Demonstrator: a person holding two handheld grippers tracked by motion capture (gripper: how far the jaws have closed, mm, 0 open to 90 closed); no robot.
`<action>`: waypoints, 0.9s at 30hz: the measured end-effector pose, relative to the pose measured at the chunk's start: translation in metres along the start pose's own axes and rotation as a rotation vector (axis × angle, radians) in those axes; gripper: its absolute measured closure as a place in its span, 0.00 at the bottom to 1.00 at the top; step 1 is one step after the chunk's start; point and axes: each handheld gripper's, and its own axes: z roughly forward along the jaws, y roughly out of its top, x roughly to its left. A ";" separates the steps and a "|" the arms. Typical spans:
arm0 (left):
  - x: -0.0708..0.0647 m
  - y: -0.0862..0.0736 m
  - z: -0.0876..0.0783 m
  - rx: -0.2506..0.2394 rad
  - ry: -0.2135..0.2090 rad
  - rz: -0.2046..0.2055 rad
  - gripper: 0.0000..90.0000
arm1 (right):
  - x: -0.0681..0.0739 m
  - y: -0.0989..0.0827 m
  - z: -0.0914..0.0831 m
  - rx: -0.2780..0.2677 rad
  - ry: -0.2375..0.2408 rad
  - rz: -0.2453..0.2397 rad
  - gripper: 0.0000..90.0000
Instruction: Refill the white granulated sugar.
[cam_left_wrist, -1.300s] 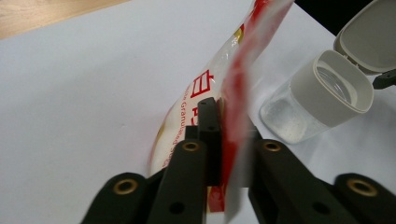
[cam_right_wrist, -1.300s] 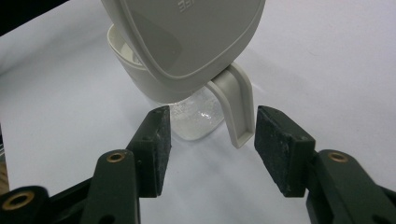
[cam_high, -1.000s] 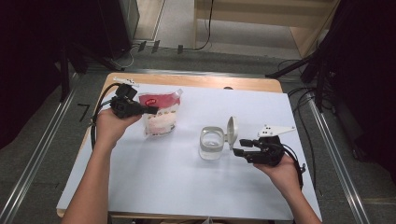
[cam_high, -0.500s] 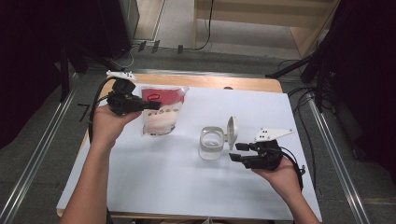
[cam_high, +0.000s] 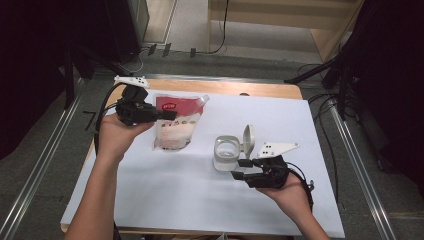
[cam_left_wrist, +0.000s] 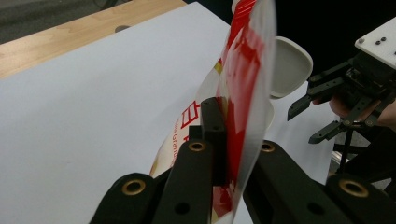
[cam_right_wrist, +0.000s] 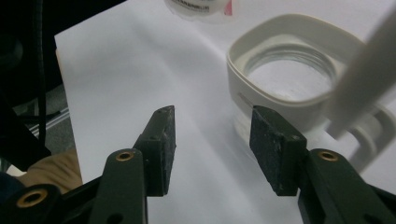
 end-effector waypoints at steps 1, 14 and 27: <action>-0.001 0.000 0.000 -0.003 0.002 -0.002 1.00 | 0.002 0.001 0.002 -0.003 0.000 -0.006 0.57; -0.019 -0.004 -0.011 0.008 0.002 0.007 1.00 | 0.024 0.022 0.040 0.018 0.048 -0.026 0.59; -0.028 -0.006 -0.019 0.008 0.002 0.002 1.00 | 0.038 0.040 0.080 0.013 0.088 -0.065 0.58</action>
